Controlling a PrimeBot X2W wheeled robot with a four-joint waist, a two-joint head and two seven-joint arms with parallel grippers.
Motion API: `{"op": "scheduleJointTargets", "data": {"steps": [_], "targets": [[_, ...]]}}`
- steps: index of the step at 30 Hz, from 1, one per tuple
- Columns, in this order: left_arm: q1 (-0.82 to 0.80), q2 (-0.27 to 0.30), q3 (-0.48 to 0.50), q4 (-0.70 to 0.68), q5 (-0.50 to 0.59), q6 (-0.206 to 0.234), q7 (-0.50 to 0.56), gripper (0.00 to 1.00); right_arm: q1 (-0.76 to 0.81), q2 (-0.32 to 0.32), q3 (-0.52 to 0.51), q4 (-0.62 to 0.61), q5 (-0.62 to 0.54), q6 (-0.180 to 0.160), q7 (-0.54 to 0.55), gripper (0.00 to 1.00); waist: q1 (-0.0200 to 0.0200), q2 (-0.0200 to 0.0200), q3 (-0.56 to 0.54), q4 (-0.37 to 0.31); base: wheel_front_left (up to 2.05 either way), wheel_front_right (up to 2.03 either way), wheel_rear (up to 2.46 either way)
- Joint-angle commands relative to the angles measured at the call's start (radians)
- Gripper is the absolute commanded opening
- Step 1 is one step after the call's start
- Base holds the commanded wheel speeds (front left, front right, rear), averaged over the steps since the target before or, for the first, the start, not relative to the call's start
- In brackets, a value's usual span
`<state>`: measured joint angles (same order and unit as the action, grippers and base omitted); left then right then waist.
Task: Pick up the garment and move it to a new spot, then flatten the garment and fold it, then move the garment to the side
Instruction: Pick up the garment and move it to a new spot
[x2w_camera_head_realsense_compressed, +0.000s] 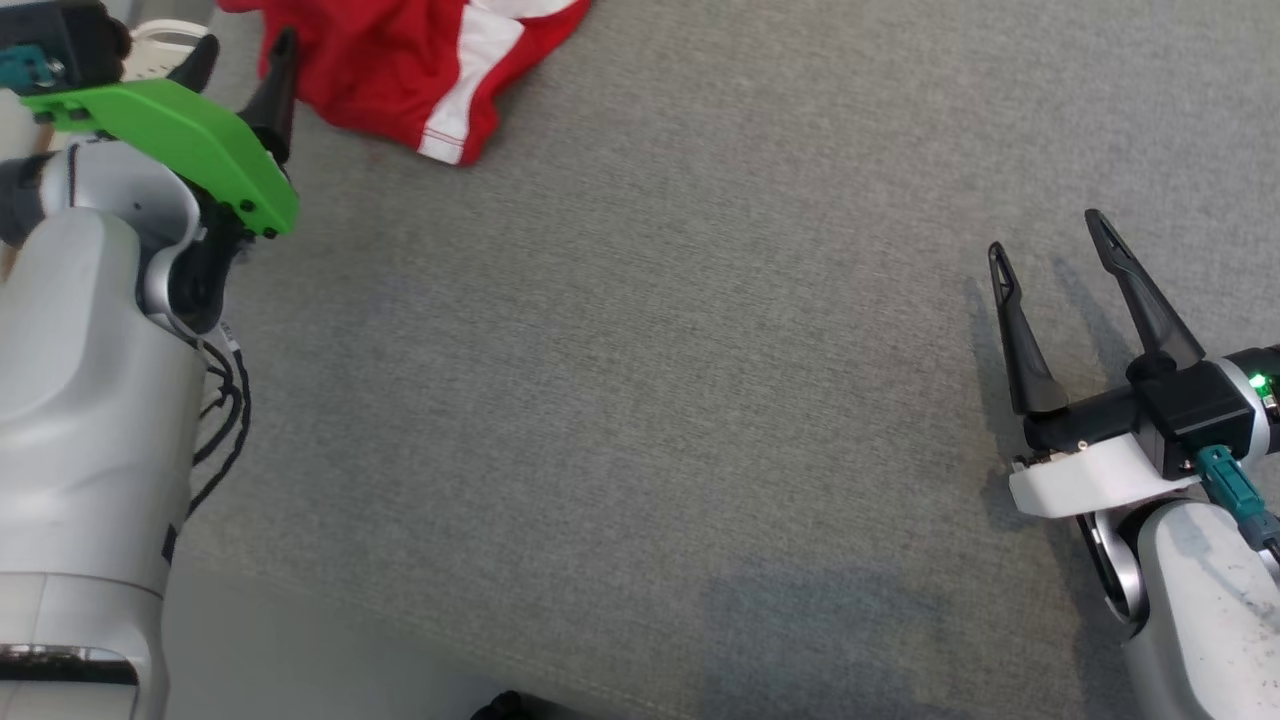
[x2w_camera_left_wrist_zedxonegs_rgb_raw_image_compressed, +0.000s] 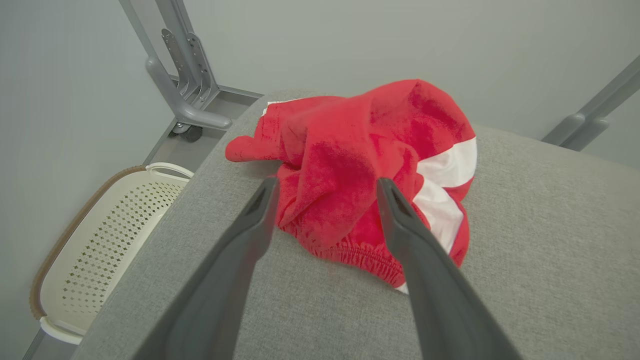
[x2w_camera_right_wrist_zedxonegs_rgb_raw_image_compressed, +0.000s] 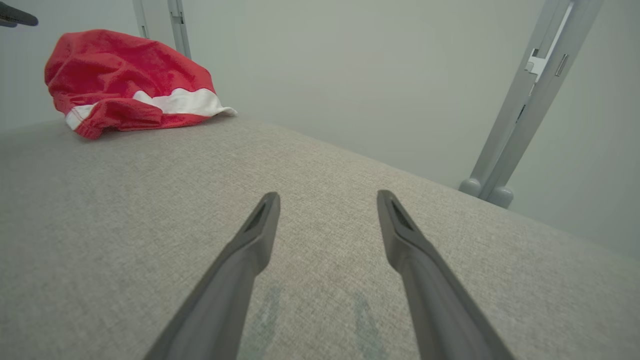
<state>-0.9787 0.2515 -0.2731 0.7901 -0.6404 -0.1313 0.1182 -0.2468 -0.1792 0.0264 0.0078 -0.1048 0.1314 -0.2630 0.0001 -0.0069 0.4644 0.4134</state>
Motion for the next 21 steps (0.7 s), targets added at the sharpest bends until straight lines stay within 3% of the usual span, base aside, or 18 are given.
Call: {"op": "scheduleJointTargets", "data": {"steps": [1,6,7,8,10,17,21], "targets": [[-0.029,0.017,-0.011,0.012,-0.019,0.001,0.001,1.00,-0.009,-0.001,-0.004,-0.010,-0.006,-0.001,-0.003,1.00,-0.0001,0.0069,0.161,-0.151,0.00,0.00,0.00],[-0.065,0.052,-0.091,0.076,-0.102,0.001,0.013,1.00,0.014,0.012,-0.003,-0.040,-0.007,-0.001,-0.002,1.00,-0.0001,0.0069,0.186,-0.189,0.00,0.00,0.00],[-0.069,0.064,-0.100,0.093,-0.115,0.002,0.003,0.83,0.016,0.015,0.000,-0.043,-0.008,-0.001,-0.002,1.00,-0.0001,0.0069,0.187,-0.195,0.00,0.00,0.00],[-0.069,0.070,-0.116,0.107,-0.123,0.001,-0.004,0.47,0.018,0.020,0.001,-0.047,-0.009,-0.001,-0.002,1.00,-0.0001,0.0069,0.187,-0.200,0.00,0.00,0.00],[-0.057,0.073,-0.151,0.126,-0.141,0.001,-0.019,0.00,0.024,0.024,0.001,-0.046,-0.008,-0.001,-0.001,1.00,-0.0001,0.0069,0.175,-0.209,0.00,0.00,0.00],[-0.039,0.124,-0.272,0.128,-0.184,0.000,-0.056,0.00,0.016,0.048,-0.006,-0.037,0.010,-0.001,0.000,1.00,-0.0001,0.0069,0.113,-0.208,0.00,0.00,0.00],[-0.055,0.167,-0.365,0.036,-0.192,0.001,-0.081,0.00,0.016,0.069,0.002,-0.019,0.026,-0.001,0.000,1.00,-0.0001,0.0069,0.050,-0.210,0.00,0.00,0.00]]}}
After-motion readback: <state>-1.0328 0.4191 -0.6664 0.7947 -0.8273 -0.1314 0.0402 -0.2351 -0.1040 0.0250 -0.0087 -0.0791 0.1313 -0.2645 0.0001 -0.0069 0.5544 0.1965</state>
